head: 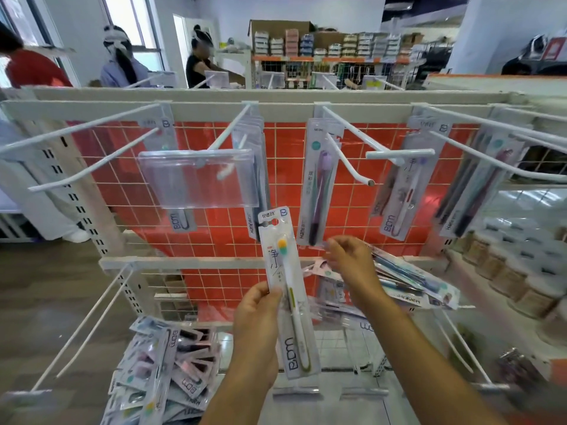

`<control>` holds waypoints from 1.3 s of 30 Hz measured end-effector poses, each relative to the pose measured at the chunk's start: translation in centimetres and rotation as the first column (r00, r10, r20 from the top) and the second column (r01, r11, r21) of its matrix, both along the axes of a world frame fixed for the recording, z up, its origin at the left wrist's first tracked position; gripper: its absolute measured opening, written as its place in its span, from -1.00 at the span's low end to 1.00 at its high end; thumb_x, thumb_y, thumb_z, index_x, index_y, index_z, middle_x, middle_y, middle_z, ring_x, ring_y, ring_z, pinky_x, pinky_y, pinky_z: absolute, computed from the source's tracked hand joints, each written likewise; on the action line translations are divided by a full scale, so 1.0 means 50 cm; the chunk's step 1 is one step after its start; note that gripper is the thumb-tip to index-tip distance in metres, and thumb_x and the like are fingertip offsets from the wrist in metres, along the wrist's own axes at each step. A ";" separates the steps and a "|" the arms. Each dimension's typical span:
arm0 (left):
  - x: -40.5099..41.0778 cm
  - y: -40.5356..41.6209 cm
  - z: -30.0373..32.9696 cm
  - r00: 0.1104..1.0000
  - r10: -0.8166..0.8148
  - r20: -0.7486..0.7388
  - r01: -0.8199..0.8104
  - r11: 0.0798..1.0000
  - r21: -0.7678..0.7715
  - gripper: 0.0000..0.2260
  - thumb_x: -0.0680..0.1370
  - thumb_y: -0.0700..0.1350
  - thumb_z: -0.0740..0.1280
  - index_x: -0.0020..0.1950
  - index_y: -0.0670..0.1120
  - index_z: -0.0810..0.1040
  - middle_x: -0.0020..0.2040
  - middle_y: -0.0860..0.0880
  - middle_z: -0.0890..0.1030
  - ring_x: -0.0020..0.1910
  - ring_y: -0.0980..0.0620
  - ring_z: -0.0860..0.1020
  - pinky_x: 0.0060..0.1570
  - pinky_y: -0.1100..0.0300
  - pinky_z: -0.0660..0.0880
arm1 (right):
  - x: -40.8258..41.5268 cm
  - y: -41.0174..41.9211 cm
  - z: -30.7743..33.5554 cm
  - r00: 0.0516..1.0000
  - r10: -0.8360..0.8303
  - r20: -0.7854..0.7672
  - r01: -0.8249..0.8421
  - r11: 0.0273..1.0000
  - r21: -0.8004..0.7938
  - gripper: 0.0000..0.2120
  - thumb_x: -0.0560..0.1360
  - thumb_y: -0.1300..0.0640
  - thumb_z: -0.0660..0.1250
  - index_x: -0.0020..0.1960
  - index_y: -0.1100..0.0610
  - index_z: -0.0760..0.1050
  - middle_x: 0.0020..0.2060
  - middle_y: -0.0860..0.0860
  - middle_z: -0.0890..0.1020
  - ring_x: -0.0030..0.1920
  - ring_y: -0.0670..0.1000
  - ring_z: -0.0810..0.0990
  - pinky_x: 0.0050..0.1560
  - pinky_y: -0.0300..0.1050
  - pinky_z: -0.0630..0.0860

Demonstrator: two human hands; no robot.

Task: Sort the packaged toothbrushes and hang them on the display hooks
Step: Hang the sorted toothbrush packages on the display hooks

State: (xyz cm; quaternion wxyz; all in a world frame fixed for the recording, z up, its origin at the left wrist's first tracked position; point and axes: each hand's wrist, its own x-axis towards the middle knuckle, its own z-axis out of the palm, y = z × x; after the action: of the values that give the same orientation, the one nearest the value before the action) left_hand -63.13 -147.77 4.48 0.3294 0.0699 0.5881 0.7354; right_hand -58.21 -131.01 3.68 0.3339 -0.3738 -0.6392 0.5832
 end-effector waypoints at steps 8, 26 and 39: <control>0.017 0.019 0.004 0.997 -0.071 -0.030 0.071 0.997 0.008 -0.85 0.60 -0.22 0.24 0.02 -0.11 0.61 -0.14 -0.09 0.71 -0.12 -0.08 0.64 -0.12 0.05 0.56 | 0.065 -0.106 0.011 0.934 0.333 -0.133 -0.350 0.927 -0.136 -0.78 0.60 0.14 0.19 0.06 0.17 0.59 -0.22 -0.02 0.69 -0.21 -0.08 0.65 -0.23 -0.26 0.55; 0.046 0.022 0.012 0.981 -0.146 -0.125 0.144 0.989 -0.022 -0.82 0.58 -0.21 0.27 0.02 -0.04 0.67 -0.07 -0.05 0.71 0.04 -0.13 0.63 0.13 -0.10 0.55 | 0.114 -0.120 0.000 0.942 0.312 -0.127 -0.323 0.943 -0.081 -0.84 0.54 0.20 0.31 0.10 0.14 0.58 -0.04 0.06 0.68 0.00 0.05 0.66 0.05 0.03 0.60; -0.040 -0.077 0.011 0.994 -0.061 -0.086 0.058 0.998 -0.037 -0.86 0.58 -0.22 0.28 -0.01 -0.10 0.64 -0.13 -0.12 0.70 -0.11 -0.13 0.66 -0.08 -0.02 0.62 | 0.010 -0.219 -0.008 0.927 0.351 -0.131 -0.366 0.923 -0.120 -0.83 0.56 0.19 0.27 0.11 0.13 0.57 -0.05 0.04 0.69 -0.02 0.02 0.67 -0.03 -0.08 0.61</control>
State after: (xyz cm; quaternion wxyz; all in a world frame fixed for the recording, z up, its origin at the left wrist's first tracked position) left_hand -65.13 -151.60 5.02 0.3266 0.1137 0.6121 0.7111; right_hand -57.68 -141.95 3.29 0.2279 -0.2416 -0.6349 0.6976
